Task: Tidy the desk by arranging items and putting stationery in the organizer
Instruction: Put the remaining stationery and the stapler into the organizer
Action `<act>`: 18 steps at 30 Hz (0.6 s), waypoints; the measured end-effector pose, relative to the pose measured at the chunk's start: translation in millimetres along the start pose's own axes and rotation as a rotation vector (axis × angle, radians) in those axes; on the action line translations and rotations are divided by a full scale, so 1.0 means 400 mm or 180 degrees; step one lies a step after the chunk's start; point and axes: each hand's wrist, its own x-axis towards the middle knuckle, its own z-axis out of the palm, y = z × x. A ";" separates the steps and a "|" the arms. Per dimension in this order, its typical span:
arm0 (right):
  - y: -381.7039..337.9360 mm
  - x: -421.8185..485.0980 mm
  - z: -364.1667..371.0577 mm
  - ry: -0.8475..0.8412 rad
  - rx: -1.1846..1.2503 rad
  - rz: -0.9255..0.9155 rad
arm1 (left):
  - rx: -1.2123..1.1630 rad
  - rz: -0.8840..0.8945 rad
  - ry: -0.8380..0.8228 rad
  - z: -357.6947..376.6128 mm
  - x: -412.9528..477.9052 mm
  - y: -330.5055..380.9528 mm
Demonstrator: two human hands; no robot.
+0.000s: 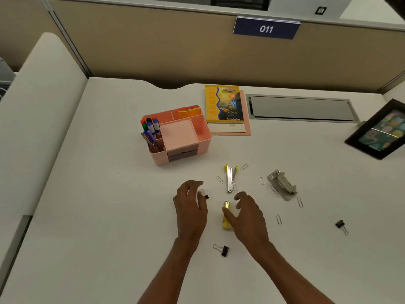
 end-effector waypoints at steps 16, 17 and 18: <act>0.021 -0.049 0.079 0.0068 0.0305 0.0298 | 0.0023 0.0158 -0.0141 0.011 -0.064 0.007; 0.017 -0.049 0.075 0.0146 0.0389 0.0257 | 0.0014 0.0166 -0.0122 0.011 -0.063 0.004; 0.012 -0.048 0.071 0.0230 0.0505 0.0201 | 0.0012 0.0168 -0.0103 0.010 -0.062 0.001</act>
